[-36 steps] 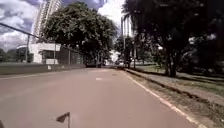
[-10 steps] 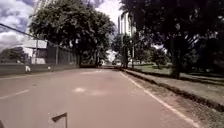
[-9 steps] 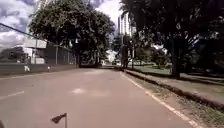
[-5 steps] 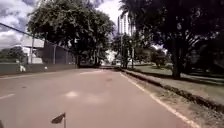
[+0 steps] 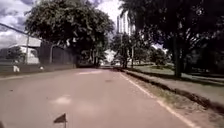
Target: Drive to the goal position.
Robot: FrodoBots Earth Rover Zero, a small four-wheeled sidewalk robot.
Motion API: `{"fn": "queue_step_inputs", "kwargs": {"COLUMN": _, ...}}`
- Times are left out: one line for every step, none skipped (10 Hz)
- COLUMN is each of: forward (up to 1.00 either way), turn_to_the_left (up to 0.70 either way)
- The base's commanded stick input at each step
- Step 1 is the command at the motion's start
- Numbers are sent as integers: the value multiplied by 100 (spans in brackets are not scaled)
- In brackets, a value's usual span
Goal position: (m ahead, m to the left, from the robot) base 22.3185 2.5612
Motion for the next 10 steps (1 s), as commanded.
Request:
{"fn": "queue_step_inputs", "kwargs": {"forward": 70, "turn_to_the_left": 0}}
{"fn": "queue_step_inputs", "kwargs": {"forward": 70, "turn_to_the_left": 0}}
{"fn": "queue_step_inputs", "kwargs": {"forward": 70, "turn_to_the_left": 0}}
{"fn": "queue_step_inputs", "kwargs": {"forward": 70, "turn_to_the_left": 0}}
{"fn": "queue_step_inputs", "kwargs": {"forward": 70, "turn_to_the_left": 0}}
{"fn": "queue_step_inputs", "kwargs": {"forward": 70, "turn_to_the_left": 0}}
{"fn": "queue_step_inputs", "kwargs": {"forward": 70, "turn_to_the_left": 0}}
{"fn": "queue_step_inputs", "kwargs": {"forward": 70, "turn_to_the_left": 0}}
{"fn": "queue_step_inputs", "kwargs": {"forward": 70, "turn_to_the_left": 0}}
{"fn": "queue_step_inputs", "kwargs": {"forward": 70, "turn_to_the_left": 0}}
